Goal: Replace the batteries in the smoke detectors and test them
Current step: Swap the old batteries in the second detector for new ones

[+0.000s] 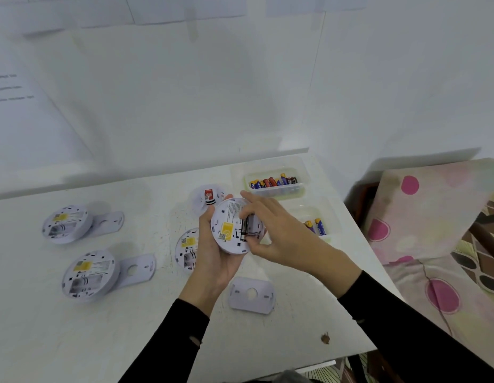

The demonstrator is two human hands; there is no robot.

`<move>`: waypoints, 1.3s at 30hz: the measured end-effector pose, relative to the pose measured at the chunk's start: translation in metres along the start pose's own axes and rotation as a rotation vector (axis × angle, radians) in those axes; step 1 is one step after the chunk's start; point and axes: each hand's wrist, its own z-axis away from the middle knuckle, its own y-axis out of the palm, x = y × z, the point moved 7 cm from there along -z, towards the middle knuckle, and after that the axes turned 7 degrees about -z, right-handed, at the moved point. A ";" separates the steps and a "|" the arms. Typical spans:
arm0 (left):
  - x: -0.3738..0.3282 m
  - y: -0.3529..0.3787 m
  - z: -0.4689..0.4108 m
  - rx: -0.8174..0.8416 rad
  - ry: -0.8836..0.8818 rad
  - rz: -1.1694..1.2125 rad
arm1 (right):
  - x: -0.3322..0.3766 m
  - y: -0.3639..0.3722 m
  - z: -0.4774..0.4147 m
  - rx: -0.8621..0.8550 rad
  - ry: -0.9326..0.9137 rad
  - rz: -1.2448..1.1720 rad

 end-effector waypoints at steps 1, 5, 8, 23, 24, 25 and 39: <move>0.000 0.000 0.000 0.008 0.002 0.007 | 0.000 0.001 0.000 -0.007 -0.008 0.017; -0.004 0.007 0.000 0.070 0.012 -0.003 | 0.003 0.002 -0.003 -0.035 -0.075 0.081; -0.005 0.009 0.001 0.085 0.014 -0.008 | 0.005 0.000 -0.004 -0.060 -0.105 0.096; 0.002 0.002 -0.002 0.013 -0.016 0.014 | -0.001 0.008 0.009 -0.024 -0.136 -0.005; 0.000 0.001 -0.002 0.004 -0.017 0.021 | 0.000 0.009 0.011 -0.034 -0.186 0.026; -0.001 -0.002 -0.002 -0.011 -0.019 0.029 | 0.000 0.010 0.013 -0.042 -0.232 0.060; 0.004 -0.003 -0.003 0.040 -0.047 0.101 | -0.057 -0.048 0.019 -0.631 0.269 -0.649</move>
